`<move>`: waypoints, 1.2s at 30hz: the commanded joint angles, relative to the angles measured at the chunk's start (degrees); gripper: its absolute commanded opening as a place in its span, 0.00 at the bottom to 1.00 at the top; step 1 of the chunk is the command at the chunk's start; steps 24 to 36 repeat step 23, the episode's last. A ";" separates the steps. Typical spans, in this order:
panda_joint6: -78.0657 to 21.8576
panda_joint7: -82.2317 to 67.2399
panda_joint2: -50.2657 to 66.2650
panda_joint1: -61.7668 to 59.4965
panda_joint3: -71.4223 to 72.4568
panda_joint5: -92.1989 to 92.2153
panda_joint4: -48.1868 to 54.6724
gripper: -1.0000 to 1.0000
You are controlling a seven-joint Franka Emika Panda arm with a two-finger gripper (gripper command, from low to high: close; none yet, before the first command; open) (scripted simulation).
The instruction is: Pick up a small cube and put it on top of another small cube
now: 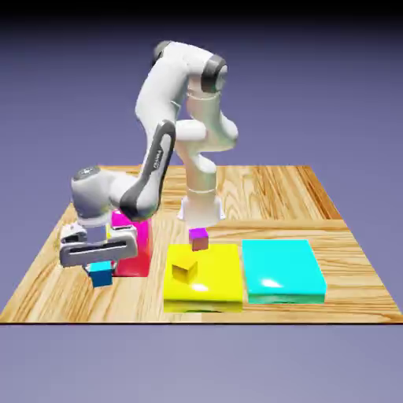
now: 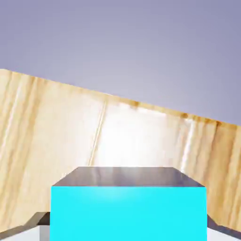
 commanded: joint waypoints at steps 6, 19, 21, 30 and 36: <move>-3.39 13.97 -12.46 4.99 3.76 -12.36 -5.90 0.00; 4.14 23.59 -15.56 9.51 9.07 -18.49 -14.04 0.00; 4.15 23.59 -15.56 9.51 9.07 -18.49 -14.04 1.00; -0.50 25.66 -19.70 9.80 8.50 -21.31 -13.21 1.00; -0.50 25.66 -19.70 9.80 8.50 -21.31 -13.21 1.00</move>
